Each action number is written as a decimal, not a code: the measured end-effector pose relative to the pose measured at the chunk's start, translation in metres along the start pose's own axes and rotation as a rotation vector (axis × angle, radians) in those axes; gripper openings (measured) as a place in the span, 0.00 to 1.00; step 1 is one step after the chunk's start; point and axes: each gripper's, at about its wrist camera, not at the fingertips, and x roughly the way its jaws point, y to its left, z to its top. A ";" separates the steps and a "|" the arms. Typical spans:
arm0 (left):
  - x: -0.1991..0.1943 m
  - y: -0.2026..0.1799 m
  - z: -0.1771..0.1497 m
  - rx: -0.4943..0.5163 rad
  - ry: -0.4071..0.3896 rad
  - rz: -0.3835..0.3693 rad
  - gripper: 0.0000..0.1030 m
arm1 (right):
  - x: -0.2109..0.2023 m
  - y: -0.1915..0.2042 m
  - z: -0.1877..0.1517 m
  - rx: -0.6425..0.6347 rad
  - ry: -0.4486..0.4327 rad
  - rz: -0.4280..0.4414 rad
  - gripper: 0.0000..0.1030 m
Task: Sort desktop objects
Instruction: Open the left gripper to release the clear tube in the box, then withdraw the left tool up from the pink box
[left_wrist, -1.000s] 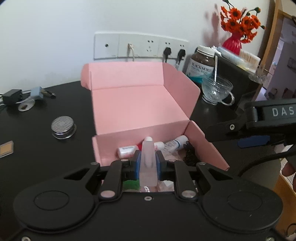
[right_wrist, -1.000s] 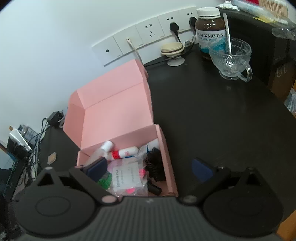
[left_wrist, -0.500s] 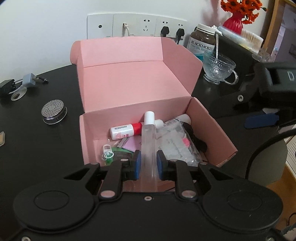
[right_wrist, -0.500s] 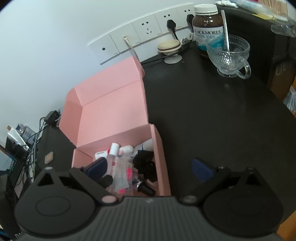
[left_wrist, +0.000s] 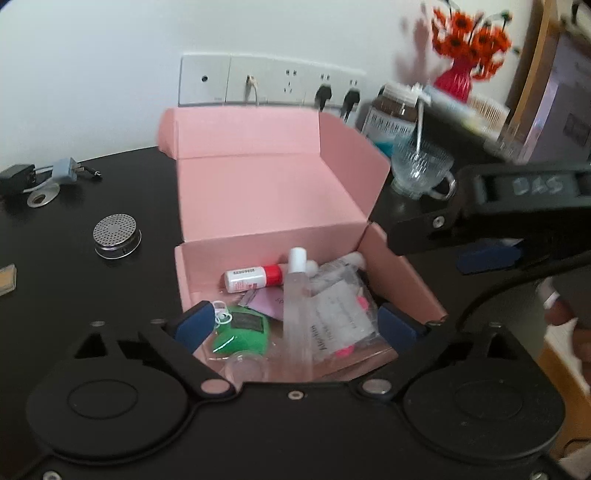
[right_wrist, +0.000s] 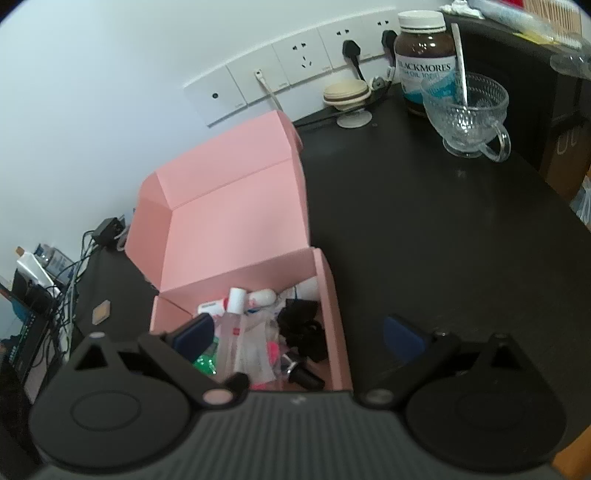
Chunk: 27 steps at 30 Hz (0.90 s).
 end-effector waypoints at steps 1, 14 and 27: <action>-0.007 0.002 -0.001 -0.007 -0.017 -0.004 0.98 | 0.000 0.001 0.000 -0.001 -0.001 0.000 0.96; -0.064 0.068 -0.050 -0.216 -0.038 0.210 1.00 | 0.004 0.038 -0.004 -0.111 -0.011 0.042 0.96; -0.088 0.108 -0.089 -0.315 0.012 0.358 1.00 | 0.020 0.131 -0.019 -0.403 -0.031 0.227 0.96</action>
